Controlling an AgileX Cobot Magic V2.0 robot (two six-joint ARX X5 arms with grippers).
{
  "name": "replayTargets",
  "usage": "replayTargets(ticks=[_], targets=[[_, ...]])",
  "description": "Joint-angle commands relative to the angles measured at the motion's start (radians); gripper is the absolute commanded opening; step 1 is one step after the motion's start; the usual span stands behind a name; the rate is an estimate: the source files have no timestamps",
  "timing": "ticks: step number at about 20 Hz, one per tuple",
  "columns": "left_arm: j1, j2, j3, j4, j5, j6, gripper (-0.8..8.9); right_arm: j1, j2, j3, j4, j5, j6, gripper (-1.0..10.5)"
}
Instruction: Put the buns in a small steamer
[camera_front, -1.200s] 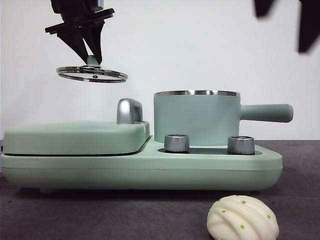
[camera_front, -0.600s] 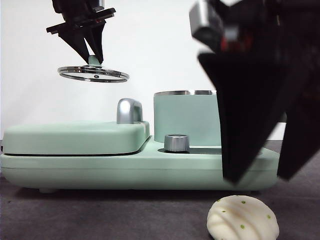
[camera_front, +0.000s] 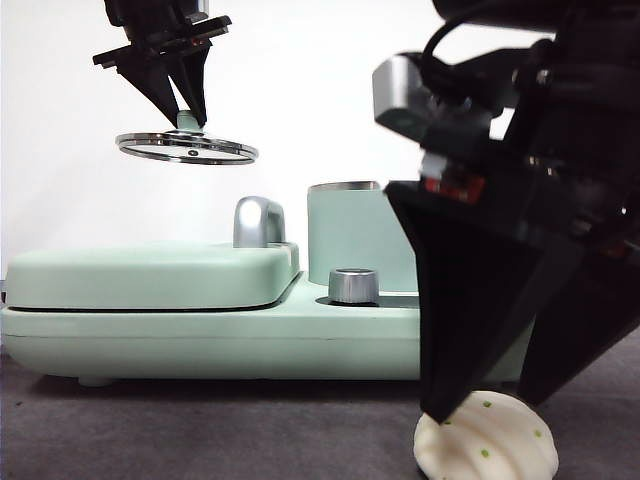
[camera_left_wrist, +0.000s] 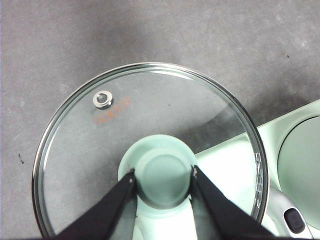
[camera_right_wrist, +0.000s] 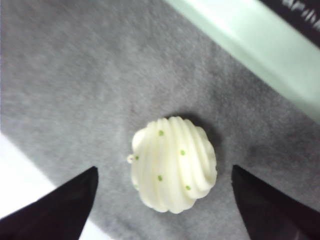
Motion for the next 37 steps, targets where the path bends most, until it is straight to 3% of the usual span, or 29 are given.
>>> replayTargets(ticks=[1, 3, 7, 12, 18, 24, 31, 37], targets=[[-0.004, -0.010, 0.047, 0.023, 0.003, -0.004, 0.18, 0.010, 0.047, 0.002, 0.020, 0.005, 0.010, 4.0], [-0.004, -0.010, 0.047, 0.023, 0.003, -0.004, 0.18, 0.010, 0.078, 0.002, 0.040, 0.006, 0.010, 4.0], [-0.003, -0.010, 0.047, 0.021, 0.003, -0.005, 0.18, 0.010, 0.101, 0.002, 0.056, 0.014, 0.011, 2.0], [-0.003, -0.010, 0.047, 0.023, 0.003, -0.005, 0.18, 0.010, 0.100, 0.046, 0.014, 0.026, 0.022, 1.9], [-0.004, -0.009, 0.047, 0.023, 0.003, -0.004, 0.18, -0.015, 0.105, 0.406, -0.351, 0.027, -0.013, 1.9], [-0.004, -0.005, 0.047, 0.024, 0.003, -0.004, 0.18, -0.204, 0.233, 0.827, -0.619, 0.031, -0.164, 1.9], [-0.004, -0.005, 0.047, 0.024, 0.003, -0.004, 0.18, -0.379, 0.509, 1.134, -0.666, 0.039, -0.260, 1.9], [-0.004, -0.005, 0.047, 0.024, 0.003, -0.004, 0.18, -0.409, 0.649, 1.169, -0.644, 0.061, -0.281, 1.9]])
